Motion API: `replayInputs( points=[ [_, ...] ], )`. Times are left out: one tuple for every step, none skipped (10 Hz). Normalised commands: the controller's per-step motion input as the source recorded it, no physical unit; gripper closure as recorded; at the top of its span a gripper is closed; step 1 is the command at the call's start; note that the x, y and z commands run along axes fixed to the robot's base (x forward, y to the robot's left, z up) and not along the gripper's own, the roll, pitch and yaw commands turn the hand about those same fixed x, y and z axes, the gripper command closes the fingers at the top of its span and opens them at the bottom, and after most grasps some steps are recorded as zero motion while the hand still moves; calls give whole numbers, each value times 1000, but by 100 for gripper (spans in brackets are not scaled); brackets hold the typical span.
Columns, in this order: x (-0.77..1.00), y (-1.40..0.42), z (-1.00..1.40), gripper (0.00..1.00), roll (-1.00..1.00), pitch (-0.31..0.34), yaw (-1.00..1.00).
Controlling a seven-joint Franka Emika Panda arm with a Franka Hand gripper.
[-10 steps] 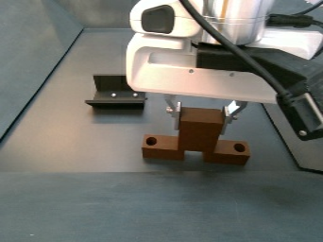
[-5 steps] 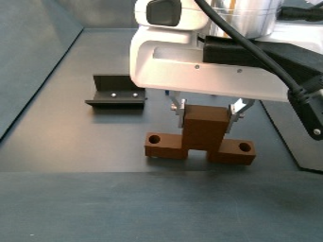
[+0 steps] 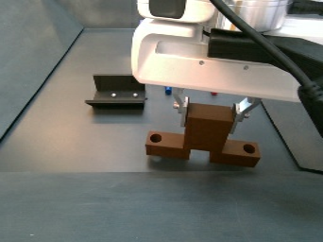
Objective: Pick up the brown object. Move up. Move to above the board. Insert the brown object.
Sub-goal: Move up, then move to above the board.
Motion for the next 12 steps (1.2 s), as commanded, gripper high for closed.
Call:
replayInputs(
  points=[
    [0, 0, 833, 100, 0, 0, 0],
    [-1, 36, 883, 100, 4, -22, 20],
    [-65, 10, 708, 100, 16, 21, 20],
    [-31, -14, 285, 100, 72, 33, 27],
    [0, 0, 1400, 100, 0, 0, 0],
    [-19, 3, 1400, 100, -38, 6, -4],
    [-62, -11, 1400, 100, -13, 37, 2],
    [7, -5, 1400, 100, 8, 35, 3],
    [40, 17, 788, 100, -18, 73, 1],
    [26, 8, 342, 100, 6, 96, 4],
    [86, -1400, 138, 100, 8, 402, 697],
    [83, -1400, 132, 100, 40, 353, 614]
  ],
)
